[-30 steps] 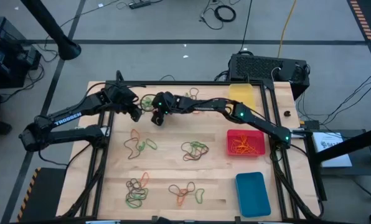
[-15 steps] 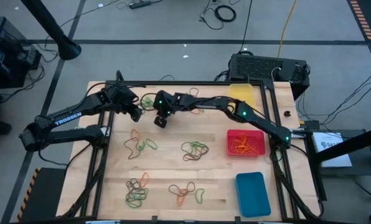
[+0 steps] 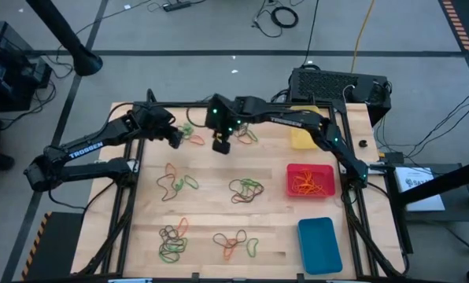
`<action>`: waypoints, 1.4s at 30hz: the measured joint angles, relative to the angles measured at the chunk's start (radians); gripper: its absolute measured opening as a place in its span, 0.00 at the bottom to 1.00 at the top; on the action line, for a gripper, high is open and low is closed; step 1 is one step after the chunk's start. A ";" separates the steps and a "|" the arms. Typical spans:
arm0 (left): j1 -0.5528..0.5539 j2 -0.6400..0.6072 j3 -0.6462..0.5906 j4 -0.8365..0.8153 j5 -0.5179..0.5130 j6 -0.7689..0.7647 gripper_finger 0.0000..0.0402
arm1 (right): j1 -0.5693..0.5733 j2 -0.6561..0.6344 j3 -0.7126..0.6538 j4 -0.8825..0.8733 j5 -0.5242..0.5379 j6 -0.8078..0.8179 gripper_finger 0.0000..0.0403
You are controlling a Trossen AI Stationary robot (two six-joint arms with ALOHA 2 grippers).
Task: Sort rubber bands into baskets
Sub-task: Put the orange rubber band into the red bin
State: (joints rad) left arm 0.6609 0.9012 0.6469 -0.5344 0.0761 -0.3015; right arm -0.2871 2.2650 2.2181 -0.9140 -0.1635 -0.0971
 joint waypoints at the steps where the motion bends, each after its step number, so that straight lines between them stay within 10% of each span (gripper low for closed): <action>1: 0.000 0.000 0.000 0.007 0.000 -0.007 0.44 | -0.002 0.010 0.000 0.041 0.000 0.011 0.02; 17: 0.000 0.000 0.000 -0.208 0.000 0.001 0.44 | -0.020 0.316 0.000 0.477 -0.012 0.189 0.56; 22: 0.000 0.000 0.000 -0.207 -0.001 0.001 0.44 | 0.013 0.352 0.000 0.463 0.181 0.214 0.63; 28: 0.000 0.000 0.000 -0.208 -0.002 0.003 0.44 | 0.050 0.377 0.005 0.446 0.237 0.211 0.50; 34: 0.000 0.000 0.000 -0.208 -0.002 0.003 0.44 | 0.066 0.378 0.006 0.407 0.251 0.206 0.07; 42: 0.000 0.000 0.000 -0.206 -0.002 0.001 0.44 | 0.064 0.203 -0.005 0.076 0.160 0.197 0.00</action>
State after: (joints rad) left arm 0.6609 0.9012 0.6472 -0.7407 0.0741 -0.3005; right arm -0.2230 2.4682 2.2131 -0.8381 -0.0030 0.0996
